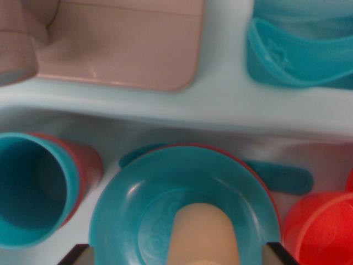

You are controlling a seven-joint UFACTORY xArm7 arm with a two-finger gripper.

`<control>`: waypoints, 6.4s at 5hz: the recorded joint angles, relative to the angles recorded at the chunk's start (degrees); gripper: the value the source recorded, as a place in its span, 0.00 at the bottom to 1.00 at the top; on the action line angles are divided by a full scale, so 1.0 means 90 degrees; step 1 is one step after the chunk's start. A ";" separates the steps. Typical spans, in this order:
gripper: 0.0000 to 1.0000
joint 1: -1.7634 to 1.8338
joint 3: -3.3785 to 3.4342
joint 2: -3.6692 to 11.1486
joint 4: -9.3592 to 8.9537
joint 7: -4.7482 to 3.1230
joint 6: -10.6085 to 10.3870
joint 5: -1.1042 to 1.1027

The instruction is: Pick detergent from the sink

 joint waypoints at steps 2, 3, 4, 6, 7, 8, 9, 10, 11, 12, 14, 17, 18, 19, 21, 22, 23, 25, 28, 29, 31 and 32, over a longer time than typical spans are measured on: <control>1.00 0.0001 0.0000 -0.0022 0.0059 0.0001 0.0081 -0.0002; 1.00 0.0001 0.0000 -0.0022 0.0059 0.0001 0.0081 -0.0002; 1.00 0.0002 0.0000 -0.0057 0.0151 0.0003 0.0207 -0.0005; 1.00 0.0003 0.0000 -0.0102 0.0271 0.0005 0.0373 -0.0010; 1.00 0.0003 0.0000 -0.0102 0.0271 0.0005 0.0373 -0.0010; 1.00 0.0004 -0.0001 -0.0157 0.0418 0.0008 0.0574 -0.0015; 1.00 0.0004 -0.0001 -0.0157 0.0418 0.0008 0.0574 -0.0015; 1.00 0.0006 -0.0001 -0.0216 0.0576 0.0011 0.0792 -0.0021; 1.00 0.0006 -0.0001 -0.0216 0.0576 0.0011 0.0792 -0.0021; 1.00 0.0008 -0.0001 -0.0285 0.0760 0.0015 0.1045 -0.0027; 1.00 0.0010 -0.0002 -0.0361 0.0961 0.0019 0.1321 -0.0035; 1.00 0.0012 -0.0002 -0.0440 0.1171 0.0023 0.1610 -0.0042; 1.00 0.0014 -0.0003 -0.0522 0.1390 0.0027 0.1910 -0.0050; 1.00 0.0014 -0.0003 -0.0522 0.1390 0.0027 0.1910 -0.0050; 1.00 0.0016 -0.0003 -0.0601 0.1600 0.0031 0.2199 -0.0058; 1.00 0.0019 -0.0003 -0.0685 0.1825 0.0036 0.2508 -0.0066; 1.00 0.0019 -0.0003 -0.0685 0.1825 0.0036 0.2508 -0.0066; 1.00 0.0021 -0.0004 -0.0763 0.2033 0.0040 0.2793 -0.0073; 1.00 0.0025 -0.0004 -0.0914 0.2435 0.0047 0.3347 -0.0088; 1.00 0.0025 -0.0004 -0.0914 0.2435 0.0047 0.3347 -0.0088; 1.00 0.0027 -0.0005 -0.0985 0.2623 0.0051 0.3604 -0.0095; 1.00 0.0028 -0.0005 -0.1046 0.2787 0.0054 0.3829 -0.0101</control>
